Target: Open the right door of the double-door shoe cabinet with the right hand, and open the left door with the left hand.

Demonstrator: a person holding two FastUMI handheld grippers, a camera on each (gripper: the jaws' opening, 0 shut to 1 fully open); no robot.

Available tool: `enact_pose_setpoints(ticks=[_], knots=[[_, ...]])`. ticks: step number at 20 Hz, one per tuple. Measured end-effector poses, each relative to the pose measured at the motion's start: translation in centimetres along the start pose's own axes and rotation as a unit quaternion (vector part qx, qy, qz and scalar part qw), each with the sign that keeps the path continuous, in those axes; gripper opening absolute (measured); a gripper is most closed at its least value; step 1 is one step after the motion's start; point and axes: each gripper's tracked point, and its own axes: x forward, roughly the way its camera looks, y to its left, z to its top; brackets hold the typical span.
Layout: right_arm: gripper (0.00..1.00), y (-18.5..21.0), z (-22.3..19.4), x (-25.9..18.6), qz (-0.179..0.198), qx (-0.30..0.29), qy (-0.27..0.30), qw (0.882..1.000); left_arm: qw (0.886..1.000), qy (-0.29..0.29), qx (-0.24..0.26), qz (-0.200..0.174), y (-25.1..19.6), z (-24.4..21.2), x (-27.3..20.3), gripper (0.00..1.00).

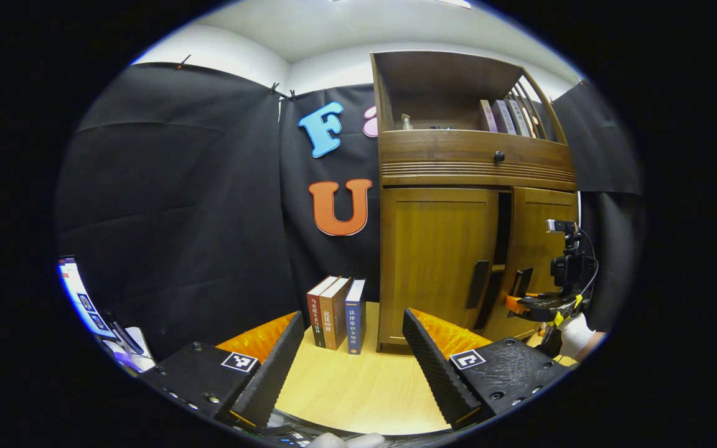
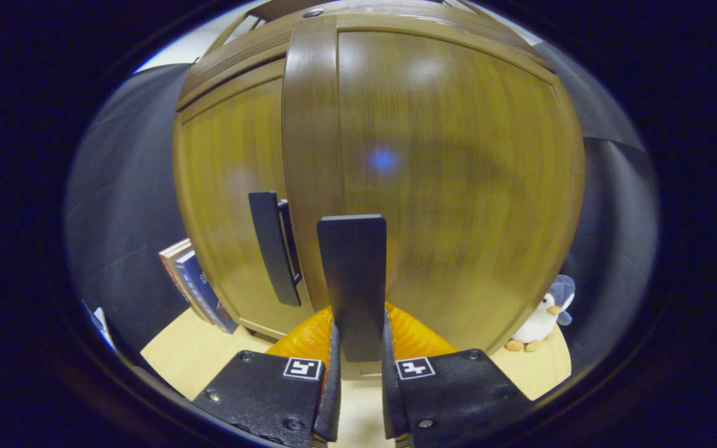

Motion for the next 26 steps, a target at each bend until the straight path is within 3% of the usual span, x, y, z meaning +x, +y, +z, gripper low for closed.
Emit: enact_pose_setpoints(ticks=[2,3,14,26], knots=[[0.30,-0.2,-0.4,-0.9,0.002,0.000,0.000,1.000,1.000,0.002,-0.001,-0.012,-0.6,-0.3,0.1,1.00],[0.30,-0.4,-0.8,-2.0,0.001,0.000,0.000,1.000,1.000,0.002,-0.002,-0.018,-0.9,-0.3,0.0,0.96],[0.28,-3.9,-3.3,-9.2,-0.019,0.015,-0.006,1.000,0.997,0.005,-0.006,-0.076,-4.5,-1.4,-1.0,0.96],[0.19,-11.0,-5.4,-15.4,-0.089,0.053,-0.017,0.994,0.991,0.004,0.004,-0.134,-8.6,-1.8,-2.6,0.96]])
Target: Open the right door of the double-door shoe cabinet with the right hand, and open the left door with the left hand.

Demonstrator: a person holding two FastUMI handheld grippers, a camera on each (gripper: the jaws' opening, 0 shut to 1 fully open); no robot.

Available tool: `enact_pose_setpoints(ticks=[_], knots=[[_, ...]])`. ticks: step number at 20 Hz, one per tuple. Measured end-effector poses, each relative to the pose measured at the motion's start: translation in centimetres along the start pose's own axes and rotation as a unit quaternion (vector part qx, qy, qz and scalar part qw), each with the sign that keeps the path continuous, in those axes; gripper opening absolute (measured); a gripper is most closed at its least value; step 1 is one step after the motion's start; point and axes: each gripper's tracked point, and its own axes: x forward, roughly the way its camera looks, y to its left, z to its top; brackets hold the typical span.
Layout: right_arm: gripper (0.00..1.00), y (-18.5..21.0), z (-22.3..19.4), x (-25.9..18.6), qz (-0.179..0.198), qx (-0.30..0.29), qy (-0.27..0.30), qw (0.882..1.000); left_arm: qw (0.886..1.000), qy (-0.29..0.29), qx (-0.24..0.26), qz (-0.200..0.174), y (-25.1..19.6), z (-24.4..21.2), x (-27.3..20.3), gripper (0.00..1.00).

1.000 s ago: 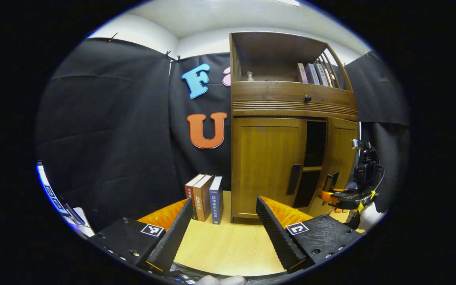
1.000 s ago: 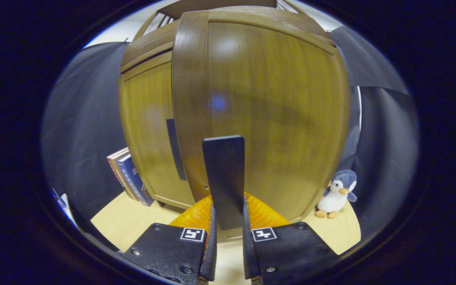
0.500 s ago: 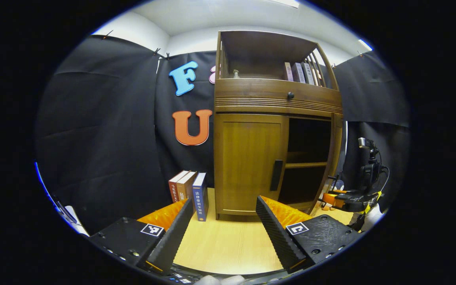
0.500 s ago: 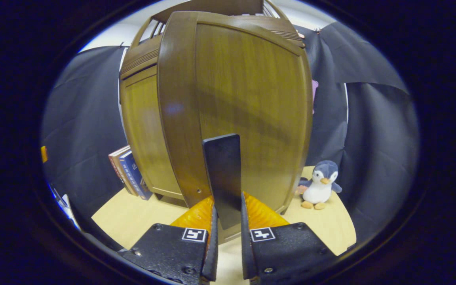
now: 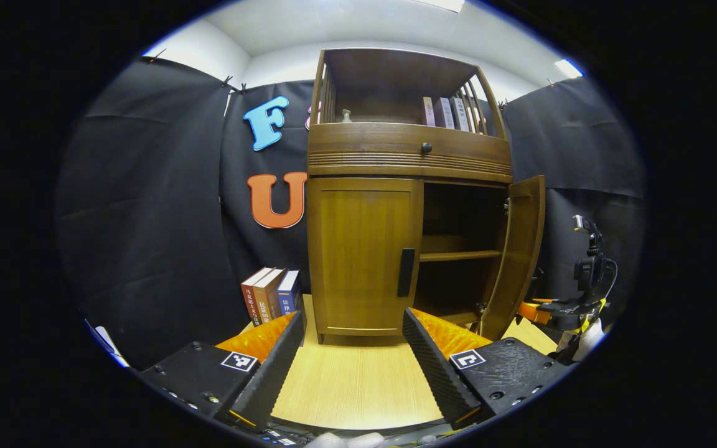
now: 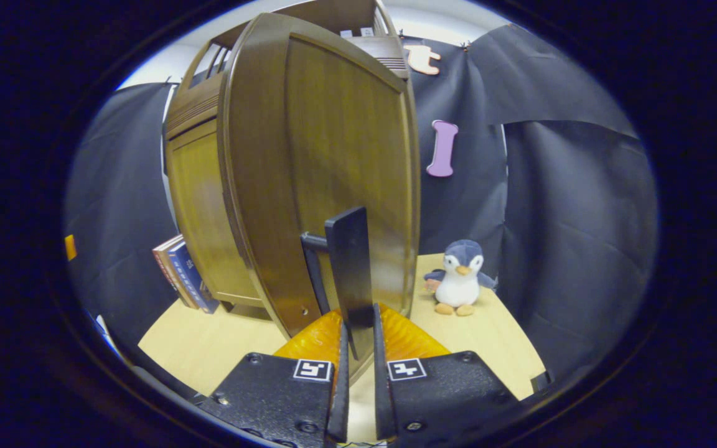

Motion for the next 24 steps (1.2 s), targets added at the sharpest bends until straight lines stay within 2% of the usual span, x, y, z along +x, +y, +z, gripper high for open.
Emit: enact_pose_setpoints(ticks=[6,12,14,18,24], knots=[[0.10,-3.8,0.0,-0.9,-0.034,0.006,-0.003,0.999,1.000,-0.002,0.004,-0.018,-1.5,0.0,-0.4,0.96],[0.05,-8.1,0.3,-1.5,-0.053,0.021,-0.006,0.998,1.000,0.000,0.003,-0.024,-2.1,-0.3,-0.4,0.96],[0.04,-8.8,0.3,-1.5,-0.047,0.031,-0.007,0.998,1.000,0.004,0.001,-0.030,-2.5,-0.5,-0.3,0.96],[0.03,-9.9,0.3,-1.4,-0.026,0.015,-0.010,0.999,0.999,0.003,0.004,-0.034,-2.6,-0.4,0.1,0.96],[0.04,-12.7,0.6,-1.2,0.021,-0.001,-0.010,1.000,0.999,0.010,0.004,-0.040,-2.8,-0.7,0.7,0.96]])
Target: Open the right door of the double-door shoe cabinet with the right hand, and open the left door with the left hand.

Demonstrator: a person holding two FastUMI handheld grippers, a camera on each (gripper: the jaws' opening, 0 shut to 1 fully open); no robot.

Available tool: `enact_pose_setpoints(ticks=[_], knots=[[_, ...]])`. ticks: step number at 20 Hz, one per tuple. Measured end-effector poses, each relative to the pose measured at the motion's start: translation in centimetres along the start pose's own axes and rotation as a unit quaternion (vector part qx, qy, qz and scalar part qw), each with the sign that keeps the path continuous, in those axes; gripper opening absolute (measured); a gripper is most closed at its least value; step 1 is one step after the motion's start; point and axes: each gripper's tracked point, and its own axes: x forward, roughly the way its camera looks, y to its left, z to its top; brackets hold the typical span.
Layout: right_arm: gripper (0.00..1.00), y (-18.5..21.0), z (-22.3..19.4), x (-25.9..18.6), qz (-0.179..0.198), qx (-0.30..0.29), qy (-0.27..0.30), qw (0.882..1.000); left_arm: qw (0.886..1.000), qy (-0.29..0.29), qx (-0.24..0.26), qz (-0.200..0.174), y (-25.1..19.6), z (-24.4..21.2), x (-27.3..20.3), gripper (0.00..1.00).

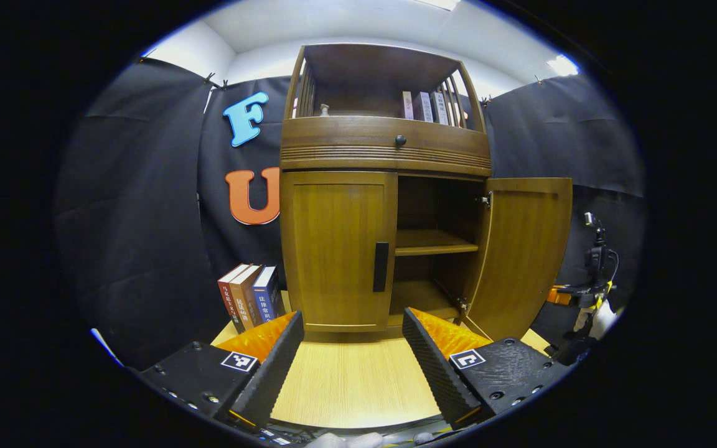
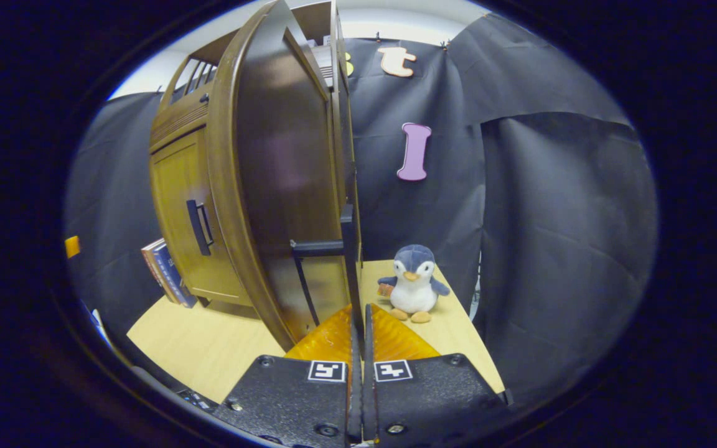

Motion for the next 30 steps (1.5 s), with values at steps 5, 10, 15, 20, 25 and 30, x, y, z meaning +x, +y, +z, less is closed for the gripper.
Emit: enact_pose_setpoints(ticks=[5,10,15,20,25,30], knots=[[0.04,-1.6,0.2,0.5,0.033,-0.014,0.005,0.999,1.000,0.002,-0.002,-0.011,-0.7,-0.2,0.7,0.96],[0.05,-2.3,0.0,0.5,0.047,-0.020,0.017,0.999,1.000,-0.001,0.003,-0.026,-1.6,0.2,1.1,0.96],[0.10,-3.3,-0.4,-0.4,0.036,-0.026,0.020,0.999,0.999,-0.008,-0.001,-0.037,-2.2,0.6,1.3,0.96],[0.72,-4.7,0.0,-4.1,-0.005,-0.030,0.001,1.000,0.998,-0.024,0.005,-0.050,-2.0,1.8,1.6,0.96],[1.00,-2.4,2.9,-9.7,-0.043,-0.077,-0.029,0.996,0.998,-0.019,0.016,-0.063,-1.7,2.1,2.6,0.96],[1.00,4.4,5.7,-12.7,-0.031,-0.085,-0.063,0.994,0.997,-0.022,0.020,-0.077,-2.0,2.4,3.0,0.96]])
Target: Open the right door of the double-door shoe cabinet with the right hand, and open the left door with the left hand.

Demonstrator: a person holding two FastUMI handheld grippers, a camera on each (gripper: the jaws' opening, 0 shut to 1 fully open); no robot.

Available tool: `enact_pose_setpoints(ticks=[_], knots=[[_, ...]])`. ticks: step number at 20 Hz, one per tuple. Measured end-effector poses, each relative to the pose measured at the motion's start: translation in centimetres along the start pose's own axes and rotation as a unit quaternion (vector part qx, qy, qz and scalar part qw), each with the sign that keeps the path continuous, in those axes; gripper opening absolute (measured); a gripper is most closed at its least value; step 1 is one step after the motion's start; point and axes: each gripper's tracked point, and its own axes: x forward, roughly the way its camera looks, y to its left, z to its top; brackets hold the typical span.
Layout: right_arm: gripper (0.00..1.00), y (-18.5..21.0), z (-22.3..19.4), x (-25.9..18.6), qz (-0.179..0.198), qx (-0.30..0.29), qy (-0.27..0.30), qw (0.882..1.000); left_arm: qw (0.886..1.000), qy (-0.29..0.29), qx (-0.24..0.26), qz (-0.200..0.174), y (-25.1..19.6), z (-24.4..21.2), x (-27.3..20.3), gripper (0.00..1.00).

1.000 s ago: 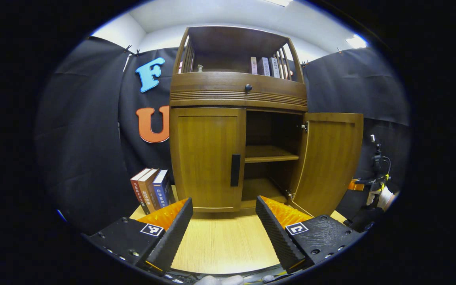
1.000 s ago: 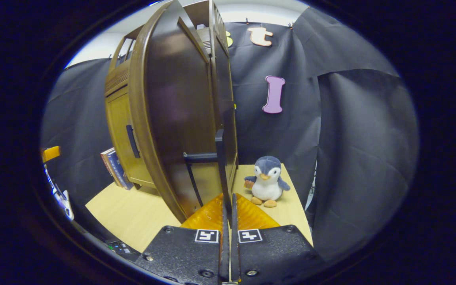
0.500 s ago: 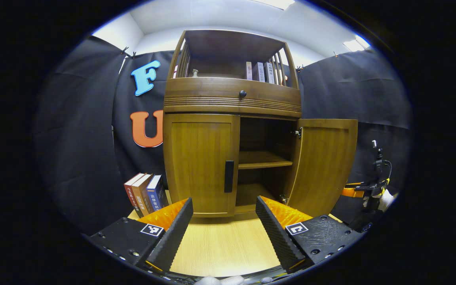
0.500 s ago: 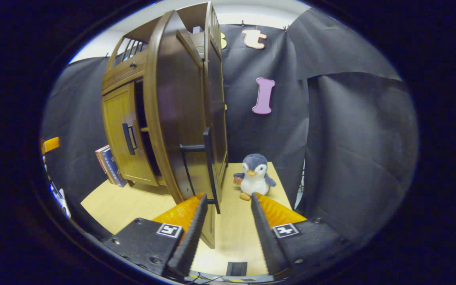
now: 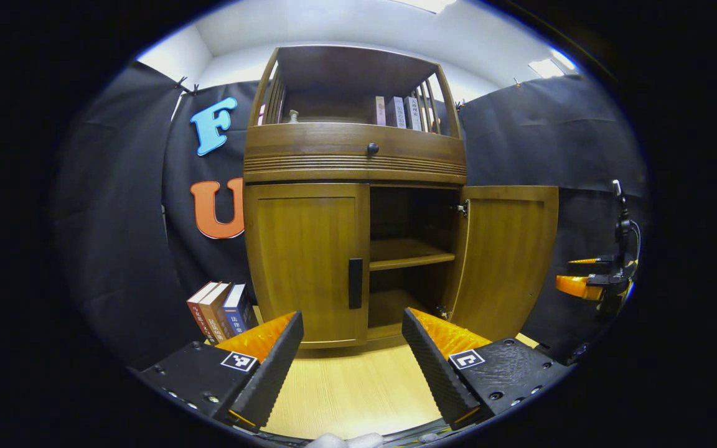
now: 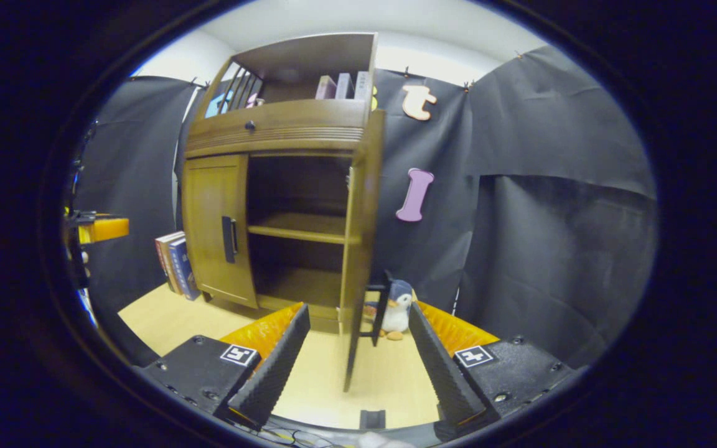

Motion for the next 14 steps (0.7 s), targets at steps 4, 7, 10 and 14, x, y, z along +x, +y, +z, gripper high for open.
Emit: enact_pose_setpoints(ticks=[4,7,10,14], knots=[[1.00,5.8,1.9,0.0,0.001,-0.014,-0.014,1.000,1.000,-0.002,0.002,0.002,0.4,-0.1,-0.1,0.96],[1.00,10.8,2.3,0.9,0.025,-0.012,-0.018,0.999,1.000,0.000,0.001,0.009,0.8,-0.3,-0.5,0.96],[1.00,14.2,1.6,1.6,0.035,0.033,-0.009,0.999,1.000,-0.004,0.001,0.019,1.5,-0.4,-0.9,0.96],[1.00,15.8,0.9,1.6,0.021,0.075,-0.003,0.997,0.999,-0.010,0.005,0.035,2.4,-0.2,-1.3,0.96]])
